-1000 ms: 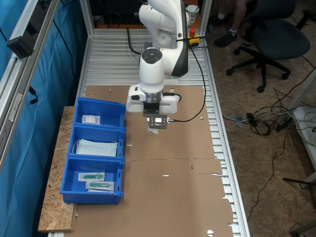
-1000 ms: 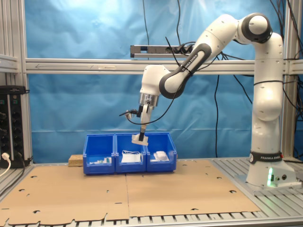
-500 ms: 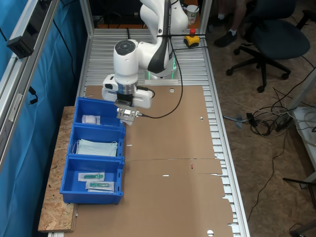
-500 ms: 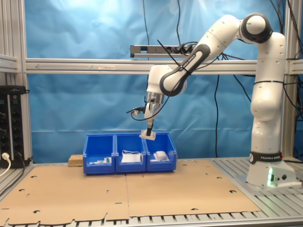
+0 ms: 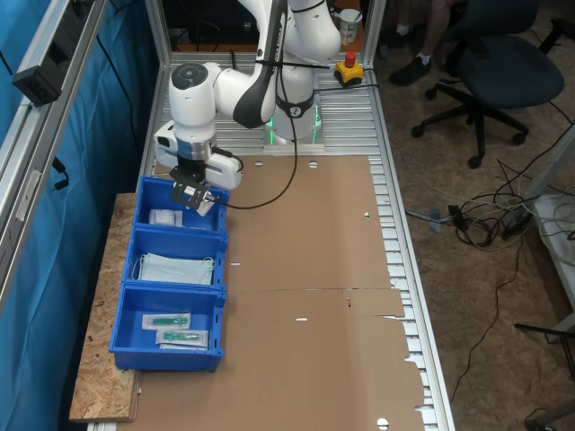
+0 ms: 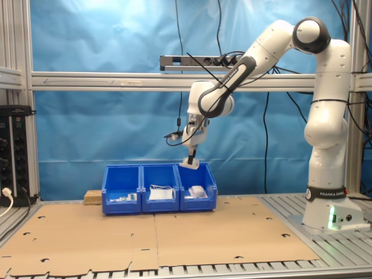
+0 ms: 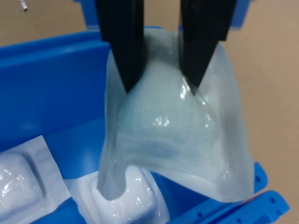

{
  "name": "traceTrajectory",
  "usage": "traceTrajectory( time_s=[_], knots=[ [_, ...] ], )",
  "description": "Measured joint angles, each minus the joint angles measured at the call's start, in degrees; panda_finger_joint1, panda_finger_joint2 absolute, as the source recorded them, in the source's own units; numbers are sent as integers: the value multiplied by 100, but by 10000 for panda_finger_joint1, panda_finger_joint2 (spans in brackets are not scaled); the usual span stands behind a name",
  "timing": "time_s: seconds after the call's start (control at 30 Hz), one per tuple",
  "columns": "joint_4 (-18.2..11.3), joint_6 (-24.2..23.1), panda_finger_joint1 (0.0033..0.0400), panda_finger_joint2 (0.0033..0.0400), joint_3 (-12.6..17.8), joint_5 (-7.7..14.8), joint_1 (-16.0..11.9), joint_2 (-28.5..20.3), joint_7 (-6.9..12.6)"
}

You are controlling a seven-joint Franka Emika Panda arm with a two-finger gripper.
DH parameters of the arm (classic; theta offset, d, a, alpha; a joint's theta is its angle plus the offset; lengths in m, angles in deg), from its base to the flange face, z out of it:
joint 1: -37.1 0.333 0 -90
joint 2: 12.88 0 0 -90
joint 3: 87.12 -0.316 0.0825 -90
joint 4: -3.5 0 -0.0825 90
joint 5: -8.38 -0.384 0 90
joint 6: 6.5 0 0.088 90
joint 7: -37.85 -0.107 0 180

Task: Pick and place sorting task of medical equipment.

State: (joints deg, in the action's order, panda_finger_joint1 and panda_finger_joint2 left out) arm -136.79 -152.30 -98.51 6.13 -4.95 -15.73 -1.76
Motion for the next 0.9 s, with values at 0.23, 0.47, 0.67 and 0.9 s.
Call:
traceTrajectory(
  time_s=[0.23, 0.47, 0.67, 0.9],
  knots=[
    [0, 3, 53, 53, 136, 0, -69, 73, 0],
    [1, 4, 53, 53, 216, 0, -76, 239, 0],
    [1, 9, 53, 53, 231, 0, -76, 336, 0],
    [2, 12, 53, 53, 239, 0, -76, 378, 0]
  ],
)
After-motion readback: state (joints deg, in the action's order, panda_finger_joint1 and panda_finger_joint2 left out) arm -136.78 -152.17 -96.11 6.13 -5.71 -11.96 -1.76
